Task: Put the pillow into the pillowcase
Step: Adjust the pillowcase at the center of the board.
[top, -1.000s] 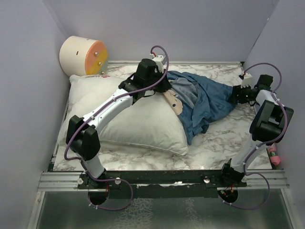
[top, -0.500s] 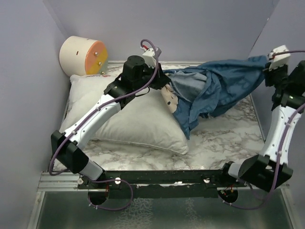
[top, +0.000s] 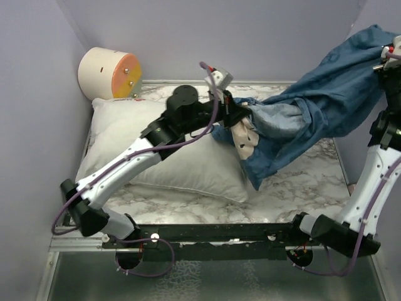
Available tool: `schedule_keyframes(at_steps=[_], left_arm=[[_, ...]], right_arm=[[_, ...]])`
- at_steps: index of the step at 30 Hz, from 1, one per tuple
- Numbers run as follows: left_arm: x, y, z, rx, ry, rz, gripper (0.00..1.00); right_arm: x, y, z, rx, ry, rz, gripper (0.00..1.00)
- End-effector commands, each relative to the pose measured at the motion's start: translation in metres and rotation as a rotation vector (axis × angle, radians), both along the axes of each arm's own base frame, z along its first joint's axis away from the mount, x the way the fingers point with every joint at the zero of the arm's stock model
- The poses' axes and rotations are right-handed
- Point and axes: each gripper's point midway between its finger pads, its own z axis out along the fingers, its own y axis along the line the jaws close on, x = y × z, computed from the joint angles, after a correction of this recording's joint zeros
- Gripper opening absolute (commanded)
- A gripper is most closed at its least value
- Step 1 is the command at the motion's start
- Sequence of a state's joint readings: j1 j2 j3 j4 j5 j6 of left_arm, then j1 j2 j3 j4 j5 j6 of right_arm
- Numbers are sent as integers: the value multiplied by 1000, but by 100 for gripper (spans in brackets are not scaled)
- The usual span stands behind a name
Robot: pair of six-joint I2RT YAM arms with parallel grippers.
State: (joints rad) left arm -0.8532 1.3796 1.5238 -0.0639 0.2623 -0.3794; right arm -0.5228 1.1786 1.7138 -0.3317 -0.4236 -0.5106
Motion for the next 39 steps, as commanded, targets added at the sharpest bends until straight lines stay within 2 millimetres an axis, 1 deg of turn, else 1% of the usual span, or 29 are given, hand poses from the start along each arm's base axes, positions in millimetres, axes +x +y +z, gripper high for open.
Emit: schedule_keyframes(at_steps=[1, 2, 3, 4, 5, 6, 7, 8, 10, 11, 13, 15, 18, 19, 22, 24, 26, 27, 28, 29, 30, 31, 32, 33, 34, 36, 39], left_arm=[[39, -50, -128, 200, 249, 19, 5], [51, -56, -156, 259, 303, 53, 11], [60, -60, -183, 326, 351, 80, 20], [66, -64, -201, 381, 378, 87, 28], [69, -65, -217, 432, 402, 94, 34], [71, -65, -225, 467, 412, 105, 40], [72, -65, -229, 487, 406, 117, 45], [73, -63, -228, 494, 393, 131, 52], [76, -54, -214, 491, 349, 168, 61], [77, -50, -206, 488, 326, 180, 67], [75, -42, -189, 475, 275, 188, 72], [71, -35, -176, 462, 238, 186, 74], [62, -27, -169, 444, 221, 166, 74], [57, -24, -165, 430, 215, 158, 74], [44, -18, -164, 404, 217, 128, 74], [36, -13, -162, 385, 213, 117, 74], [30, -6, -158, 366, 197, 110, 74], [27, -2, -156, 361, 187, 108, 75], [25, 3, -152, 355, 172, 110, 77], [23, 10, -160, 372, 175, 111, 78], [20, 18, -160, 375, 169, 118, 80], [20, 26, -166, 391, 176, 127, 80], [21, 34, -169, 403, 178, 140, 80], [21, 46, -178, 432, 198, 155, 80], [21, 56, -183, 450, 210, 171, 81], [21, 74, -188, 467, 220, 203, 81], [15, 90, -185, 438, 210, 232, 82]], right_arm=[[72, -53, -142, 166, 347, -49, 16], [80, -52, -177, 210, 455, -20, 31], [85, -51, -202, 241, 532, 8, 43], [86, -47, -228, 268, 603, 40, 57], [85, -41, -247, 285, 650, 76, 67], [82, -33, -264, 295, 681, 110, 73], [77, -24, -275, 298, 687, 149, 79], [71, -14, -284, 307, 689, 183, 84], [57, 11, -297, 306, 697, 286, 91], [50, 23, -302, 314, 708, 341, 93], [35, 51, -310, 328, 734, 486, 93], [21, 78, -316, 366, 757, 630, 93], [5, 111, -323, 430, 763, 823, 92], [1, 121, -328, 442, 770, 871, 92], [-3, 148, -347, 433, 833, 941, 91], [3, 164, -361, 414, 879, 937, 91], [15, 171, -375, 393, 914, 885, 91], [23, 168, -384, 383, 927, 836, 91], [30, 169, -392, 367, 939, 806, 91], [39, 166, -401, 360, 944, 762, 91], [48, 160, -412, 356, 956, 709, 90], [57, 154, -423, 353, 973, 662, 89], [63, 148, -433, 355, 997, 622, 87], [66, 146, -439, 364, 1023, 610, 84], [66, 148, -442, 380, 1048, 626, 84], [57, 163, -436, 411, 1060, 722, 84], [30, 196, -407, 439, 1024, 953, 83]])
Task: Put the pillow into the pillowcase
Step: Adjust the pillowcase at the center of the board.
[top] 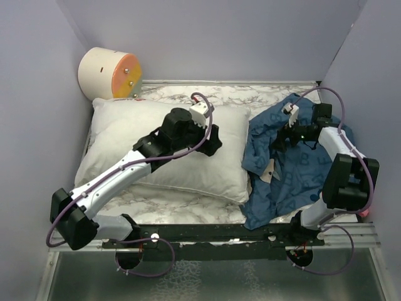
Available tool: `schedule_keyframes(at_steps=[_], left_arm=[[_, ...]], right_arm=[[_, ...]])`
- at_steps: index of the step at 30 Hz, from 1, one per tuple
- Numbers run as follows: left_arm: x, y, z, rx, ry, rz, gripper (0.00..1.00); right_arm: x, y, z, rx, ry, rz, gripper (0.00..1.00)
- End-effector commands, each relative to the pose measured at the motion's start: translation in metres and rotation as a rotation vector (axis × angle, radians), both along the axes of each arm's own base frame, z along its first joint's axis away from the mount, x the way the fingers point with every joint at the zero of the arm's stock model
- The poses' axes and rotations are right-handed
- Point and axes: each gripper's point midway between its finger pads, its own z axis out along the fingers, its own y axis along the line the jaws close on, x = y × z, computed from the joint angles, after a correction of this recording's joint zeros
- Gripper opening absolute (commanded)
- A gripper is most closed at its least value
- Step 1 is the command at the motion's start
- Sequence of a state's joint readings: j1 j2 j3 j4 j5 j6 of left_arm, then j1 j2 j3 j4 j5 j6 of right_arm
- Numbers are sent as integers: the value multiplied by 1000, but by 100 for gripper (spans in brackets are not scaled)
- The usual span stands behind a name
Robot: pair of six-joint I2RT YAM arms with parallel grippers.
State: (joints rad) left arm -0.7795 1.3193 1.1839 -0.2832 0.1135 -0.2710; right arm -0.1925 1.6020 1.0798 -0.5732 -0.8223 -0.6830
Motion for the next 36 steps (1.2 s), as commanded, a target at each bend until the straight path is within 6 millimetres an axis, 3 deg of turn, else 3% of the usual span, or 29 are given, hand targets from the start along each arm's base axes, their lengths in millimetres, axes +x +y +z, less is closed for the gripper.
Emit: schedule_keyframes(at_steps=[1, 5, 10, 19, 22, 25, 27, 29, 32, 36], left_arm=[[-11, 29, 7, -16, -35, 34, 83], [-23, 35, 21, -125, -79, 39, 89], [-35, 52, 23, -203, -105, 84, 93], [-60, 77, 22, -323, -120, 128, 99], [-63, 81, 25, -339, -120, 133, 99], [-65, 82, 28, -345, -122, 133, 99], [-66, 84, 30, -347, -125, 138, 99], [-67, 86, 33, -349, -131, 139, 99], [-69, 90, 38, -353, -144, 147, 99], [-71, 97, 38, -354, -154, 167, 99]], right_arm=[[-23, 40, 57, 170, -102, 200, 83], [-56, 64, 79, 210, -231, 408, 86], [-77, 77, 84, 164, -323, 551, 89], [-90, 106, 41, 27, -309, 619, 87], [-88, 110, 33, 24, -273, 590, 72], [-65, 106, 37, 9, -243, 474, 28], [-30, 97, 49, -38, -286, 327, 9], [10, 78, 63, -78, -332, 101, 1], [57, 51, 72, -110, -338, -175, 1], [98, 50, 60, -41, -197, -317, 1]])
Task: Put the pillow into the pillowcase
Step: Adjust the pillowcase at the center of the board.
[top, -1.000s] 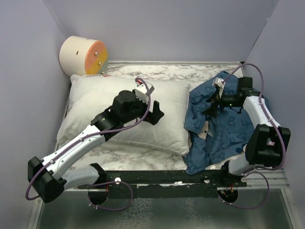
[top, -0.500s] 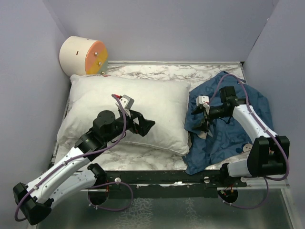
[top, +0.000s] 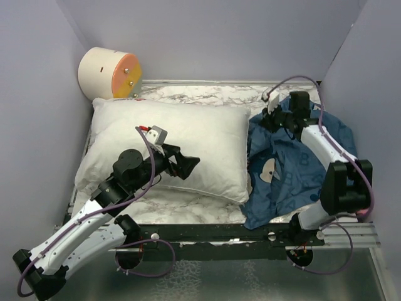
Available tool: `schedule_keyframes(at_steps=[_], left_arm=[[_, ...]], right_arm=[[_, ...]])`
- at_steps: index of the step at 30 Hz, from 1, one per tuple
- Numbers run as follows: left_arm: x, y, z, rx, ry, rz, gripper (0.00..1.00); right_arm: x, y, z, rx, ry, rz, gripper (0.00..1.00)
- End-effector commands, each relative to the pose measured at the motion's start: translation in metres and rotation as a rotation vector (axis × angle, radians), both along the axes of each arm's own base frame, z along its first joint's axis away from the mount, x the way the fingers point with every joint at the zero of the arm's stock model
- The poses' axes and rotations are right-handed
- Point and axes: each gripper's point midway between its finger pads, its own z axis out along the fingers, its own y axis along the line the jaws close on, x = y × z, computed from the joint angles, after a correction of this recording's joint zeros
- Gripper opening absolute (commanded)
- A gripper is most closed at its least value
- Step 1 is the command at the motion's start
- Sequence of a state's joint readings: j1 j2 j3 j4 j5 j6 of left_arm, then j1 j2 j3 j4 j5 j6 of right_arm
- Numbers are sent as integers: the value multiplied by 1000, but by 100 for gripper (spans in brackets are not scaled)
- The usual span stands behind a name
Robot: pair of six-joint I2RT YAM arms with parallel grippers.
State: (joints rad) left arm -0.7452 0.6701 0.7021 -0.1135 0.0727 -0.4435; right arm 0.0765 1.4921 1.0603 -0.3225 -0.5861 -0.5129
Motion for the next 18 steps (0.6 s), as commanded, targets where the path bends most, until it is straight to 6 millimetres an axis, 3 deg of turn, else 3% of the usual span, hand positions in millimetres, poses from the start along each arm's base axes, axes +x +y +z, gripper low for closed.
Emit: schedule_keyframes(at_steps=[1, 9, 14, 18], left_arm=[[0, 12, 10, -24, -23, 51, 99], [-2, 14, 15, -30, -16, 50, 99], [3, 6, 19, -18, -6, 36, 99], [9, -1, 21, -12, 0, 29, 98]], right_arm=[[77, -15, 13, 144, 25, -350, 1], [147, -10, -16, 304, 137, -556, 2], [165, 26, -61, 276, 231, -477, 3], [164, 68, -91, 270, 308, -375, 12]])
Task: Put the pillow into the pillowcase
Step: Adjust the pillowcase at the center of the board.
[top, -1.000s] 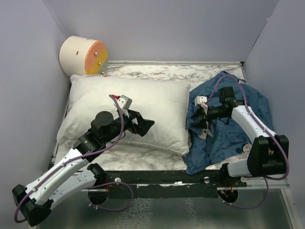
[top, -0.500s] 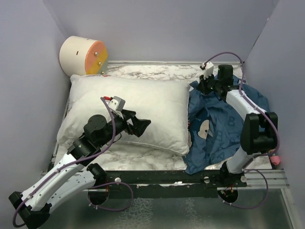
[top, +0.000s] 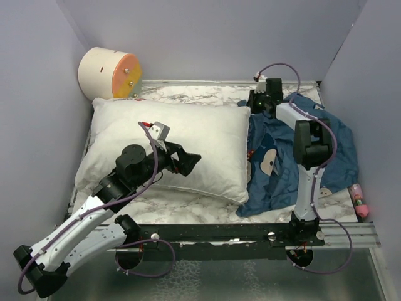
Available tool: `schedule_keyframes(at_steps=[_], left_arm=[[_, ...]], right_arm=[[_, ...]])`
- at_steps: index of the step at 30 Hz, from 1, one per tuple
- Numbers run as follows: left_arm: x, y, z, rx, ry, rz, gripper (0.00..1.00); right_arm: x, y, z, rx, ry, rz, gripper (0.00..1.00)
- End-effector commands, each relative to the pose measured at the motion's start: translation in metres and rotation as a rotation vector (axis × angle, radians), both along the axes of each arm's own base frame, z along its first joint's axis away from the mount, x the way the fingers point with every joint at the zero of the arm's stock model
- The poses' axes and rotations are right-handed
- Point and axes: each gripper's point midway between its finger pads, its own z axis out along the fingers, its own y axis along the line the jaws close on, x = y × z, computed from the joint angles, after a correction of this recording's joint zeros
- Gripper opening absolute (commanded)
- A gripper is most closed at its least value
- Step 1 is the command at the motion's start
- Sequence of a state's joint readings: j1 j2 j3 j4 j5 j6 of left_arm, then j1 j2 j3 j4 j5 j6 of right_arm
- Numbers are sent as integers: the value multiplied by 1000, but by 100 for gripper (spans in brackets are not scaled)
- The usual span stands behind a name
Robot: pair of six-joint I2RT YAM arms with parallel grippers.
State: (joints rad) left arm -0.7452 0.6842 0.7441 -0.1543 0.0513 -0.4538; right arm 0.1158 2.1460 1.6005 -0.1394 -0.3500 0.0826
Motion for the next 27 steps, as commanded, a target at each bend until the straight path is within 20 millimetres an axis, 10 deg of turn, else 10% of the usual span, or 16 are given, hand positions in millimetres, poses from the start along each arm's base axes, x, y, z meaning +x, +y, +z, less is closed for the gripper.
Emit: schedule_keyframes(at_steps=[1, 7, 12, 17, 22, 27], left_arm=[[8, -5, 16, -17, -16, 5, 98], [12, -17, 21, -37, -8, -25, 98], [9, -35, 20, -58, 28, -105, 96], [10, -54, 19, -44, 46, -173, 93], [-10, -110, 35, 196, -91, -187, 90], [-17, -170, 10, 541, -158, -229, 94]], right_arm=[[-6, 60, -29, 54, 74, 132, 17], [3, 57, -12, -16, 7, 147, 64], [14, -19, 88, 58, -156, 88, 80], [-38, -55, 164, 30, -314, 252, 88], [-135, -72, 146, 96, -242, 321, 89], [-179, -77, 100, 109, -135, 262, 88]])
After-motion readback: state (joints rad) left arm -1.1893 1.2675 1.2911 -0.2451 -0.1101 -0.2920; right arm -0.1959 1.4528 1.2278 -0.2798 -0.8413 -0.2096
